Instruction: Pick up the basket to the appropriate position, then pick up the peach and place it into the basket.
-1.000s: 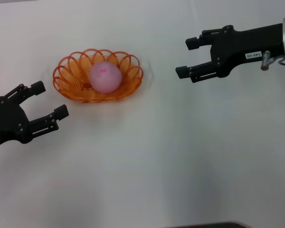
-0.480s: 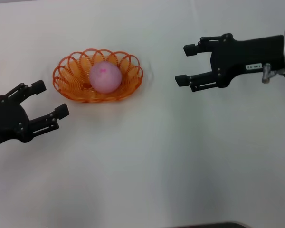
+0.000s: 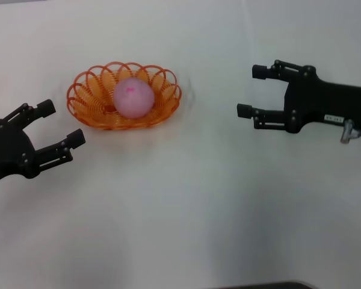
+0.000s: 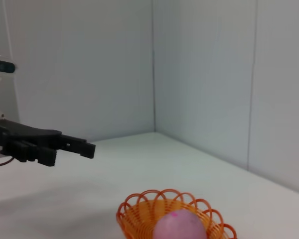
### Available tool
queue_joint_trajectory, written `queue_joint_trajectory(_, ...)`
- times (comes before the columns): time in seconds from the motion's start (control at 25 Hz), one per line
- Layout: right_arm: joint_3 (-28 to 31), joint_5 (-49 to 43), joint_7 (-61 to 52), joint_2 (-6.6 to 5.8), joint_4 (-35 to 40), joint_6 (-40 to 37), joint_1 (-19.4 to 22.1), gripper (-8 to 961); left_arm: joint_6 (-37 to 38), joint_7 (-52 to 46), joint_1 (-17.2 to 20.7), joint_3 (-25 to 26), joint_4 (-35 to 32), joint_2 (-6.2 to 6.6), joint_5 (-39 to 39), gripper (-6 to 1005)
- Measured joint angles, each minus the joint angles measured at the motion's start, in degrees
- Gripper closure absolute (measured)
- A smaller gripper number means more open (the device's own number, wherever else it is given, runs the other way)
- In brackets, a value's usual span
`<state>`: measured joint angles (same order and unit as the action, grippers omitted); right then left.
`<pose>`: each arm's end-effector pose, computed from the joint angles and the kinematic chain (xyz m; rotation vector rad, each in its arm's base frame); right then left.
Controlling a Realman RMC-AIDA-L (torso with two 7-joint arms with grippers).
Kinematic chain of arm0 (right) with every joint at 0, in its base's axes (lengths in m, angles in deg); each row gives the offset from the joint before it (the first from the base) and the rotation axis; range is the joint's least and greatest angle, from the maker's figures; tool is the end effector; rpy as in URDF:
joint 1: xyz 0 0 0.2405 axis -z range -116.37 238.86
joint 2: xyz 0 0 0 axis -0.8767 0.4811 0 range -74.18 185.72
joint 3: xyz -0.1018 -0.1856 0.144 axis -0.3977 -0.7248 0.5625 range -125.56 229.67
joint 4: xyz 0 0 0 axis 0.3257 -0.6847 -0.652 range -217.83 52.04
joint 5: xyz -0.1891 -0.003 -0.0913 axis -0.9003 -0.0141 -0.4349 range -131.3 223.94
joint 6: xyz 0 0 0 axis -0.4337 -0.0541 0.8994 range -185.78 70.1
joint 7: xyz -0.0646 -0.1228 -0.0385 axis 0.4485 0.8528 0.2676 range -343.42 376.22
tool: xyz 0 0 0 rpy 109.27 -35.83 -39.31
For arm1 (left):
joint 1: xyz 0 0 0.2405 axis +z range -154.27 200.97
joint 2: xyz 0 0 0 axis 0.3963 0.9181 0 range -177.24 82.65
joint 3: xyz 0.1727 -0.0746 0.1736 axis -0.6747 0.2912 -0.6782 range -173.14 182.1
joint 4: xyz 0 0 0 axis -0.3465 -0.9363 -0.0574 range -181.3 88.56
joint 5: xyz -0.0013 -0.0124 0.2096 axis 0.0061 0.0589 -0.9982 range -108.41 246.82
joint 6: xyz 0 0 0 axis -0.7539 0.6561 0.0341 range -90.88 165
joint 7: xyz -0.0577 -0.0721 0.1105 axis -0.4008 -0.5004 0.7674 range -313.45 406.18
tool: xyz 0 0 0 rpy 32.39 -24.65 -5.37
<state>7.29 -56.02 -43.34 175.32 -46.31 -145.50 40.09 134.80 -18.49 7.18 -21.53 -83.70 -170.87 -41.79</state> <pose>0.2893 0.2974 -0.0022 -2.5903 0.3451 0.7447 -0.3132 0.2496 0.0055 -2.4356 -0.6409 -0.9280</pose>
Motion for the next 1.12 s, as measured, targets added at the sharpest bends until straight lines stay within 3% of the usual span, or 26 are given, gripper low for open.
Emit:
queue_joint_trajectory(0.24, 1.2, -0.2, 2.6, -0.08, -3.6, 0.5, -0.5, 85, -0.1, 0.1, 0.1, 0.1, 0.0, 0.0, 0.0, 61)
queue_joint_trajectory(1.12, 1.0, -0.2, 2.6, -0.11, -4.0, 0.4, -0.6, 84, -0.1, 0.4, 0.3, 0.3, 0.0, 0.0, 0.1, 60)
